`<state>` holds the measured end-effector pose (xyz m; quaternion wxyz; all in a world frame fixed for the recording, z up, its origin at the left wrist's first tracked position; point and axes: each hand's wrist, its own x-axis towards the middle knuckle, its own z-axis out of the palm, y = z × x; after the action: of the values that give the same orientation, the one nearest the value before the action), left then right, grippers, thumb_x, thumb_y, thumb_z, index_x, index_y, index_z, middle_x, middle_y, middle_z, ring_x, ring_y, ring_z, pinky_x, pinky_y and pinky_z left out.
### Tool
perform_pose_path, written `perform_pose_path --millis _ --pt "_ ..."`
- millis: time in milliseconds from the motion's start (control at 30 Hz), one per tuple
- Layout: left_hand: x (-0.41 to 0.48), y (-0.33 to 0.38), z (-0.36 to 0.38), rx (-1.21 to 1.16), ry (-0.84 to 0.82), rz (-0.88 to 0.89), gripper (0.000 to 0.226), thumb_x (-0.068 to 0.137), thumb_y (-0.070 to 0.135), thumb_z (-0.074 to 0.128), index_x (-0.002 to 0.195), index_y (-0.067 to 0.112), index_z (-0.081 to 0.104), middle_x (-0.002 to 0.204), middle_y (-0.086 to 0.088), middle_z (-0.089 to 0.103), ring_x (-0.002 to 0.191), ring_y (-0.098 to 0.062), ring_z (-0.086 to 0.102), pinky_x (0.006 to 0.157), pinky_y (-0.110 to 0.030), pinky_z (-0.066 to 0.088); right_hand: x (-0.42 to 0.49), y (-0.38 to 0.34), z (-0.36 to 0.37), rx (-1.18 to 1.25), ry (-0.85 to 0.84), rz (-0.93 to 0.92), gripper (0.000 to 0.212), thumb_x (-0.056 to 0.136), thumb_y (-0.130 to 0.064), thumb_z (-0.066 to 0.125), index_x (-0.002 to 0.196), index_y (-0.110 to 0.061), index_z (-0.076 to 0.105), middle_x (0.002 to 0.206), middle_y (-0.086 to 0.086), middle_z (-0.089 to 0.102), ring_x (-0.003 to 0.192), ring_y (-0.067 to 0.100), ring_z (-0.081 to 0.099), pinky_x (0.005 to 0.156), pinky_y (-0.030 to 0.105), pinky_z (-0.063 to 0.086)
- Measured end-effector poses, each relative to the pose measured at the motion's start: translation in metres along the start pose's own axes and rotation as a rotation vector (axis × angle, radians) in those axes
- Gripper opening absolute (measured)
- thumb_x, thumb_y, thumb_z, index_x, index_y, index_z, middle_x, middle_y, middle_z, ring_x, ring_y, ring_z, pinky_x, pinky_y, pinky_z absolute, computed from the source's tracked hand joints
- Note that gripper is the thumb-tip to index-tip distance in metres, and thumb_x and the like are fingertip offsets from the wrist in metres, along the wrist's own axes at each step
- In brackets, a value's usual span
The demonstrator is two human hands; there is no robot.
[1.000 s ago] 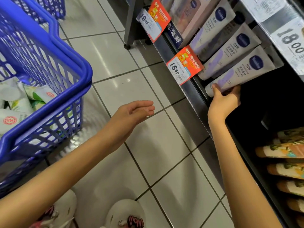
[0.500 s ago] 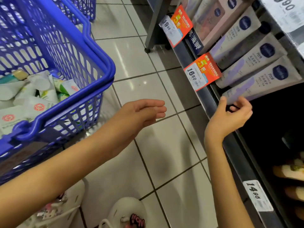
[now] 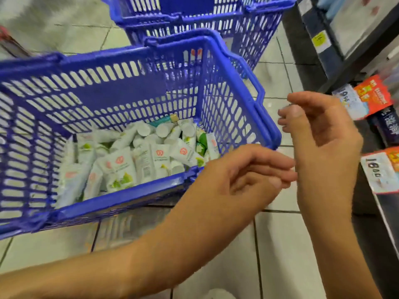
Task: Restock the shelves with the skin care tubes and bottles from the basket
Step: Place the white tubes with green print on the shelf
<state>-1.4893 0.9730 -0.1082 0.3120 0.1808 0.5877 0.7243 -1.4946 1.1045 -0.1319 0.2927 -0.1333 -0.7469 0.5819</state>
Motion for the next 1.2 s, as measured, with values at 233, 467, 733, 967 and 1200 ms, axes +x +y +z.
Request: perform_pose_path --millis 233,467,733,967,1200 --pt "-0.006 0.024 -0.076 0.133 0.208 0.239 0.021 0.078 0.005 0.051 0.089 0.015 0.066 0.090 0.008 0.069 0.089 0.002 0.064 0.080 -0.007 0.046 0.004 0.000 0.063 0.010 -0.475 0.094 0.013 0.078 -0.016 0.059 0.085 -0.027 0.062 0.087 -0.005 0.068 0.084 0.005 0.063 0.077 0.017 0.050" --pt "-0.047 0.022 -0.203 0.355 0.497 -0.007 0.026 0.082 0.002 0.057 0.078 0.024 0.070 0.087 0.007 0.073 0.086 -0.003 0.067 0.078 -0.009 0.049 -0.001 -0.003 0.093 -0.108 -0.640 0.245 0.014 0.085 -0.010 0.061 0.081 -0.023 0.066 0.081 -0.006 0.071 0.079 0.003 0.064 0.075 0.009 0.048" --pt "-0.065 -0.025 -0.270 0.300 0.470 -0.610 0.016 0.089 0.002 0.052 0.089 0.013 0.064 0.101 -0.014 0.067 0.091 -0.015 0.062 0.088 -0.026 0.042 -0.011 -0.006 0.148 -0.230 -0.891 0.309 0.010 0.087 -0.013 0.059 0.088 -0.020 0.066 0.092 0.008 0.070 0.091 0.021 0.064 0.088 0.030 0.050" --pt "-0.063 -0.052 -0.296 0.603 0.456 -0.837 0.008 0.089 0.006 0.048 0.094 0.012 0.050 0.095 -0.010 0.047 0.089 -0.020 0.047 0.083 -0.032 0.038 -0.002 0.006 0.190 -0.273 -1.175 0.450 0.018 0.090 -0.024 0.056 0.099 -0.014 0.067 0.087 -0.002 0.070 0.080 0.007 0.066 0.071 0.014 0.050" --pt "-0.053 -0.072 -0.287 1.075 0.258 -1.063 0.041 0.097 0.024 0.042 0.130 -0.001 0.041 0.134 -0.015 0.047 0.122 -0.025 0.049 0.082 -0.026 0.040 -0.010 0.033 0.221 -0.422 -1.323 0.555 0.012 0.090 -0.019 0.056 0.092 -0.011 0.064 0.085 0.002 0.066 0.076 0.012 0.062 0.073 0.021 0.048"
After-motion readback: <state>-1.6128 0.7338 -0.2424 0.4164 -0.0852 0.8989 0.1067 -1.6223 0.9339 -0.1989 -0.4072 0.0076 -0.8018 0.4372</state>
